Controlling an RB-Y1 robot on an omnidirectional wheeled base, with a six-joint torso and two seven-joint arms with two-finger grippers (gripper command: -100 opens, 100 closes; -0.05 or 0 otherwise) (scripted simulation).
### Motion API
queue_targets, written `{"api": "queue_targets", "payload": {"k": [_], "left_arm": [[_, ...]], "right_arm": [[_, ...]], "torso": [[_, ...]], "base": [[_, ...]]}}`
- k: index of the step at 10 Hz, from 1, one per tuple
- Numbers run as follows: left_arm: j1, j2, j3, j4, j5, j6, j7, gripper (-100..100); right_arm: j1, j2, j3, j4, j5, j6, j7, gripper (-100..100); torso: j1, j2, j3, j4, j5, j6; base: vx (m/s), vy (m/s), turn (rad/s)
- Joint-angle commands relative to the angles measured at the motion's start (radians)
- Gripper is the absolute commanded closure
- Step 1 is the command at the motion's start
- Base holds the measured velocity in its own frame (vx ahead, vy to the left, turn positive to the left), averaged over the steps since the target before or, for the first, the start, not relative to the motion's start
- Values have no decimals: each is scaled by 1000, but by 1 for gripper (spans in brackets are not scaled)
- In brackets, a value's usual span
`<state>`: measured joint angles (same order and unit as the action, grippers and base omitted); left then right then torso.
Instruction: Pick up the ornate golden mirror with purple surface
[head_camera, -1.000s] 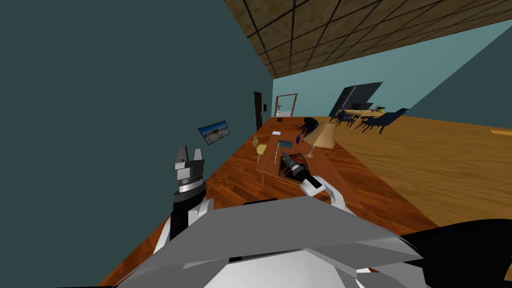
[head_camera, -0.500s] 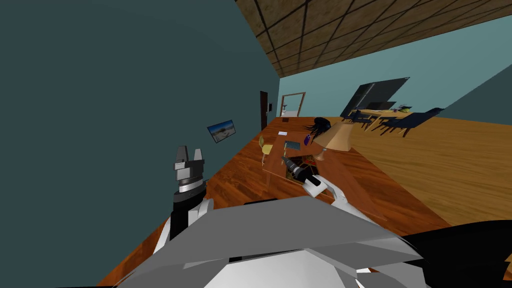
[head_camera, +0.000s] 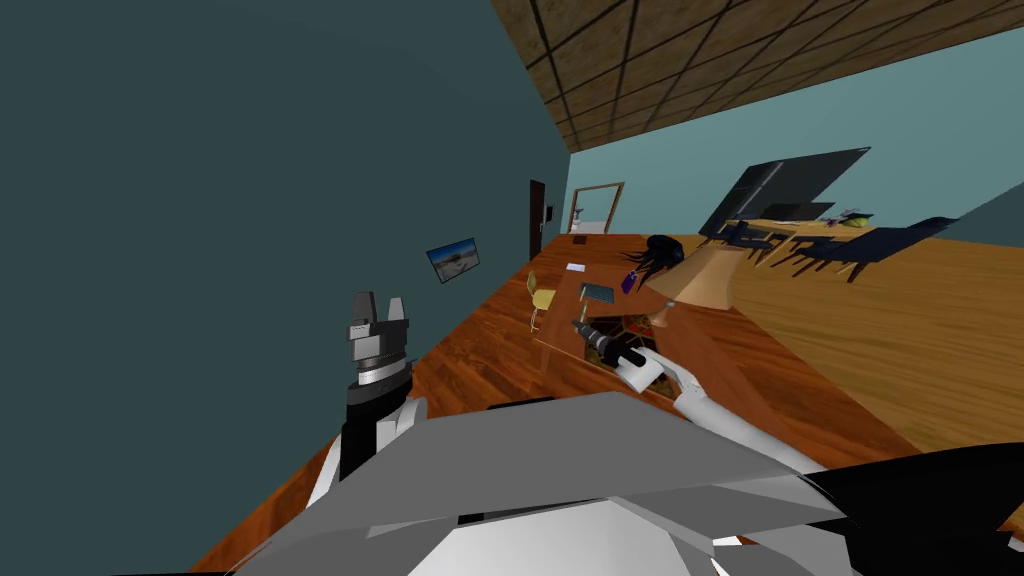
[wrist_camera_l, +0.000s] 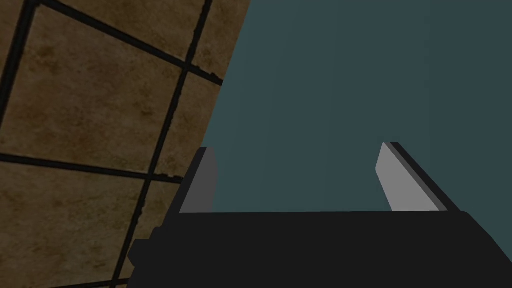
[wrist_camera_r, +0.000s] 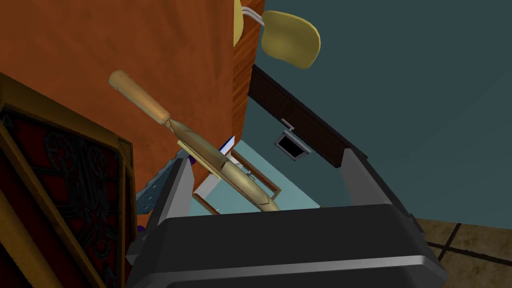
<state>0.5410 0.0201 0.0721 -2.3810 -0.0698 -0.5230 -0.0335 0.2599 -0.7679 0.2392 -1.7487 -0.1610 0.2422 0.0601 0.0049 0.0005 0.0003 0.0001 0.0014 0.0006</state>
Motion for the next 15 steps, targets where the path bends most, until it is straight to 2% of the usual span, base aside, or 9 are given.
{"api": "queue_targets", "payload": {"k": [1, 2, 3, 6, 9, 10, 12, 13, 15], "left_arm": [[0, 0, 0, 0, 0, 0, 0, 0], [0, 0, 0, 0, 0, 0, 0, 0], [0, 0, 0, 0, 0, 0, 0, 0], [0, 0, 0, 0, 0, 0, 0, 0], [0, 0, 0, 0, 0, 0, 0, 0], [0, 0, 0, 0, 0, 0, 0, 0], [0, 0, 0, 0, 0, 0, 0, 0], [0, 0, 0, 0, 0, 0, 0, 0], [0, 0, 0, 0, 0, 0, 0, 0]], "right_arm": [[-10, -18, 6, 8, -7, 34, 3, -100], [-22, -53, 17, 35, -20, 68, 10, -100], [-22, -53, 17, 35, -20, 70, 10, -100], [-55, -147, 49, 112, -58, 166, 31, -100], [-76, -216, 69, 164, -81, 236, 43, -100], [-76, -216, 69, 164, -81, 241, 43, -100], [-94, -272, 87, 209, -101, 297, 54, -100], [-94, -272, 87, 209, -101, 299, 54, -100], [-109, -320, 103, 247, -119, 349, 64, -100]], "torso": [[0, 0, 0, 0, 0, 0], [-1, 0, 0, 0, 0, 0], [-1, 0, 0, 0, 0, 0], [1, -1, -1, 0, 0, 0], [0, -1, -1, 0, 0, 0], [0, -1, -1, 0, 0, 0], [-1, 0, 0, 0, 0, 0], [0, -1, 0, 0, 0, 0], [-2, 1, 0, 0, 0, 0]], "base": [[22, 60, 52], [26, 62, 92], [26, 53, 60], [40, 93, 155], [40, 80, 90], [35, 62, 49], [27, 71, 120], [29, 56, 27], [26, 54, 80]]}}
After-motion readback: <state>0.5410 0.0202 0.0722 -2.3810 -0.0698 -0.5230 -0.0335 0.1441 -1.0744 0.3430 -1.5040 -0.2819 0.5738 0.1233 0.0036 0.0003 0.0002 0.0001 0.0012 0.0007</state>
